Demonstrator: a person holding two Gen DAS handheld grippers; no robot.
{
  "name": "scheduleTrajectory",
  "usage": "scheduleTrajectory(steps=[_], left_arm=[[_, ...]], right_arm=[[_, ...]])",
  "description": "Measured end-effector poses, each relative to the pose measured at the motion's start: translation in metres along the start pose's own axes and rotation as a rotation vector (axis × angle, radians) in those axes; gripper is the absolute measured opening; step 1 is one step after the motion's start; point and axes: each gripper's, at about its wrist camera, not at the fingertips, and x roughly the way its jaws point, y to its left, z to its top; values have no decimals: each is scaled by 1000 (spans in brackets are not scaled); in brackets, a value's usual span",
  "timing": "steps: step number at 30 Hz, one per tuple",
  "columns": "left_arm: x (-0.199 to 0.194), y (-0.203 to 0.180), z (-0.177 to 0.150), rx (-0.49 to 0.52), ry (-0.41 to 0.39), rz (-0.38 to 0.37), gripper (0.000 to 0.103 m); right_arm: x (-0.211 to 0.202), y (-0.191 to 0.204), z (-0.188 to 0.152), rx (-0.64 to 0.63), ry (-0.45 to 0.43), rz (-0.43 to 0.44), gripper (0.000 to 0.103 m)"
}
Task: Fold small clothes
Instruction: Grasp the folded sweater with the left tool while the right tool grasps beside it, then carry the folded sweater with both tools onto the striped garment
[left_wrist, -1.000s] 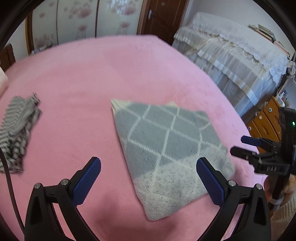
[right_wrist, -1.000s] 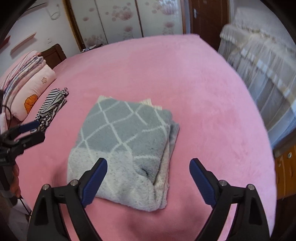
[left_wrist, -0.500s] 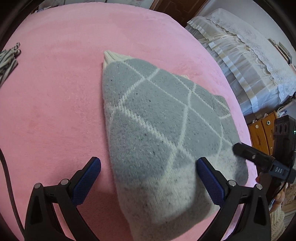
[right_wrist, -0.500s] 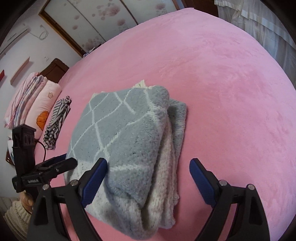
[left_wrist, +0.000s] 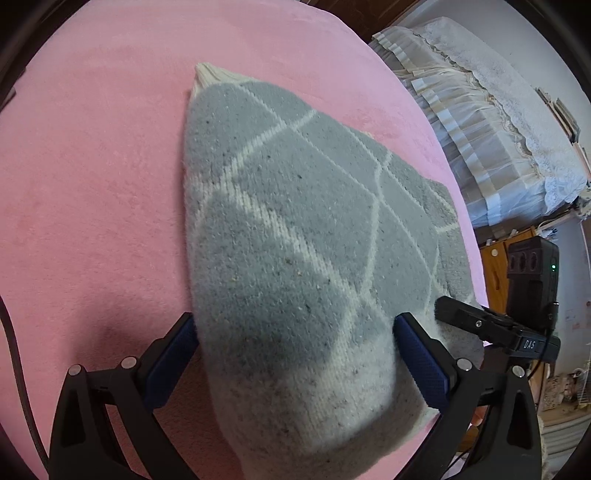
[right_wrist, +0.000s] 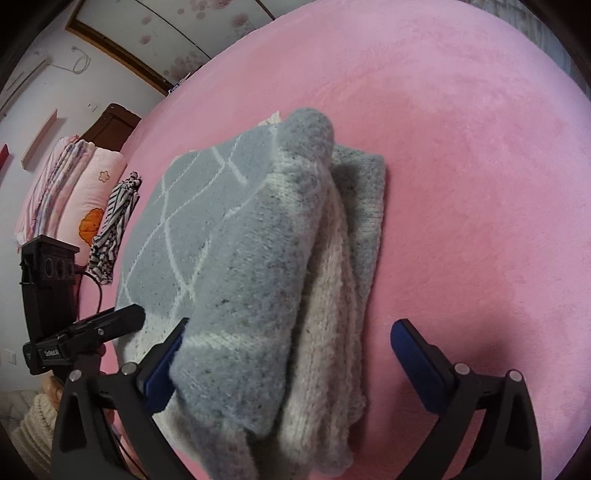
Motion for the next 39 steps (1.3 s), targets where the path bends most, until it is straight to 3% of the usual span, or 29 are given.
scheduleTrajectory(steps=[6,10,15,21,30,39], left_arm=[[10,16,-3,-42,11,-68,103],[12,13,-7,-22,-12,-43,100],[-2,-14,-10,95,-69,63,83],[-25,-18,-9,95,-106,58,68],[-70,-29,-12,145,-166,81,57],[-137,-8,-17,124,-232,85,56]], right_arm=[[17,-4,8,24,42,86,103],[24,0,10,21,27,108,101],[13,12,5,-14,-15,93,72],[-4,27,-3,-41,-83,22,60],[-26,51,-13,-51,-138,15,55],[-41,109,-16,-106,-184,36,54]])
